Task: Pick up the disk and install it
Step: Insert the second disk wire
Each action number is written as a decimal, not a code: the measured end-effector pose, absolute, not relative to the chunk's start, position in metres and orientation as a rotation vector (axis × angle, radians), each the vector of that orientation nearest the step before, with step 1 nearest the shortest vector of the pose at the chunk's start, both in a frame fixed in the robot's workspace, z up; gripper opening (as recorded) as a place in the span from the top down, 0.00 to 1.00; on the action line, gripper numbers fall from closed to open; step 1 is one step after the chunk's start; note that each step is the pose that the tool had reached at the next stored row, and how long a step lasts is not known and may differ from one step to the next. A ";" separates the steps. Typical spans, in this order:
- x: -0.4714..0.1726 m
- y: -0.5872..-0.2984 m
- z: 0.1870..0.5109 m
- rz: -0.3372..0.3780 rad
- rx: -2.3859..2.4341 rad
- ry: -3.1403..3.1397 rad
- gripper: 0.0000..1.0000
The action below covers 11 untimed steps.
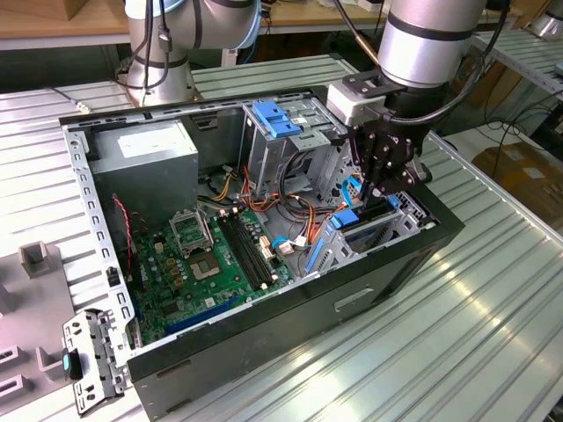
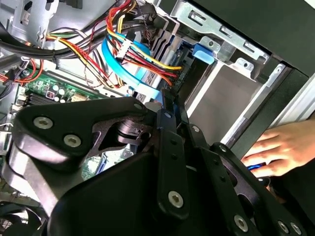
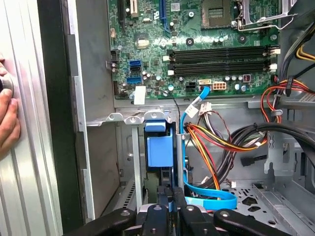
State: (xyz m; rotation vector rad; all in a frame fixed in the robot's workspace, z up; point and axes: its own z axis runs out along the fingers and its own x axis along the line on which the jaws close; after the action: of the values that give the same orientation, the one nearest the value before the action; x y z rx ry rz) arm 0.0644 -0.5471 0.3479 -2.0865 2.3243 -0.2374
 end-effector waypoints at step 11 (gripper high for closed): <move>0.064 -0.549 0.345 -0.233 -2.087 2.317 0.84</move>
State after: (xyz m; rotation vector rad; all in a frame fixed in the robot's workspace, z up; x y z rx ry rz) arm 0.0642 -0.5485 0.3453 -2.0875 2.3168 -0.2331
